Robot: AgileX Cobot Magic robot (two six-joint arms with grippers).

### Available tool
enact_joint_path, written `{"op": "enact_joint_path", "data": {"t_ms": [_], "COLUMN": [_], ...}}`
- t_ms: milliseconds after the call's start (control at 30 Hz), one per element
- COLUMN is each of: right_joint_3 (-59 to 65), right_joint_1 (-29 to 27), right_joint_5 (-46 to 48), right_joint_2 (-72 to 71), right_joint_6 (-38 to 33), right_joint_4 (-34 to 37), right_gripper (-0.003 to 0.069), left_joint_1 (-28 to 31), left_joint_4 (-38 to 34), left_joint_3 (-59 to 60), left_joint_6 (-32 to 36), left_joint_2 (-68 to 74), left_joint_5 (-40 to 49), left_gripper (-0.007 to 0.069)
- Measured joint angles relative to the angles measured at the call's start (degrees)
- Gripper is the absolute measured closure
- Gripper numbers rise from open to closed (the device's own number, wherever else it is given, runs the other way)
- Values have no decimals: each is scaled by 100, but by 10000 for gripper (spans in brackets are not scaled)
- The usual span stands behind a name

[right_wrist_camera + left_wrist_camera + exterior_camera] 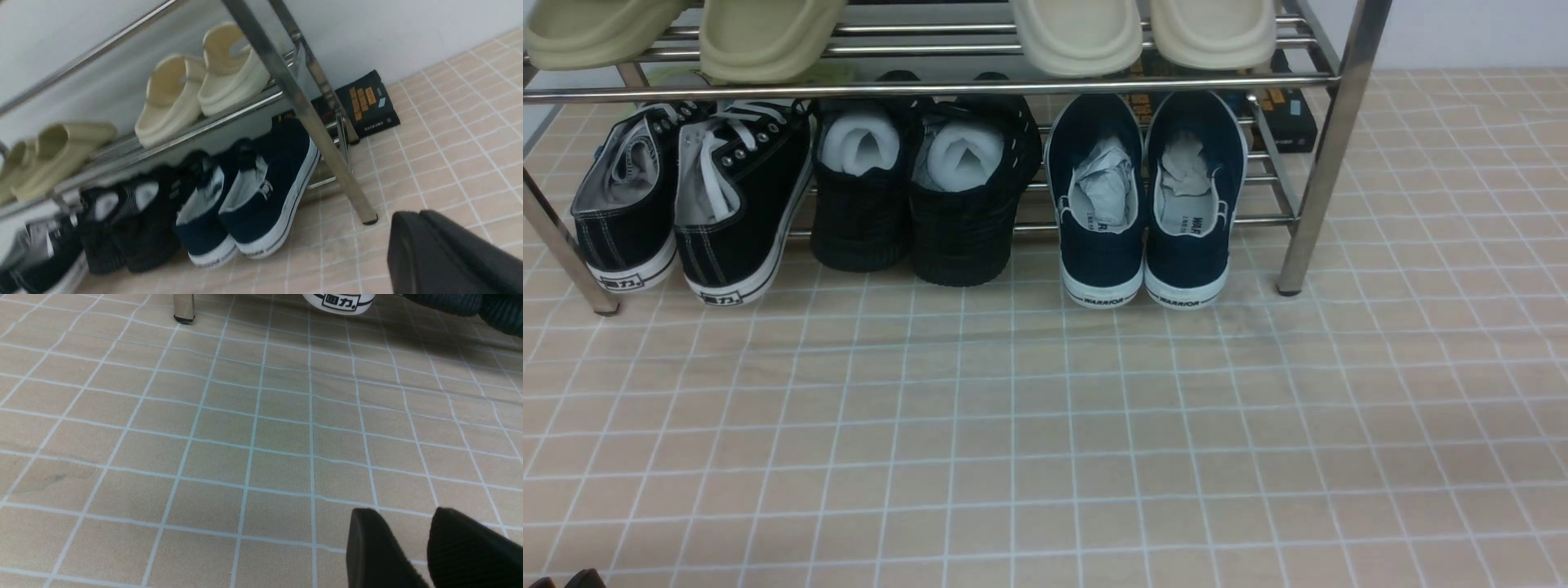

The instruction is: Take the shoes off the shelf from the light coffee tablecloth by hand.

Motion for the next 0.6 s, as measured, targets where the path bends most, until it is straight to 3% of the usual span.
{"op": "enact_joint_path", "data": {"t_ms": [267, 467, 600], "right_joint_3": [-1561, -2353, -3229], "right_joint_1": [1, 352, 1129], "right_joint_5": [2522, 3262, 3394], "right_joint_2": [3132, 4551, 5304], "right_joint_6": [-147, -862, -1342], "right_joint_4": [-844, -108, 381], "right_gripper": [659, 659, 659], "left_joint_1": [0, 0, 0], "left_joint_4": [0, 0, 0], "left_joint_3": [0, 0, 0], "left_joint_6": [0, 0, 0], "left_joint_2": [0, 0, 0], "left_joint_5": [0, 0, 0], "left_gripper": [384, 384, 384]}}
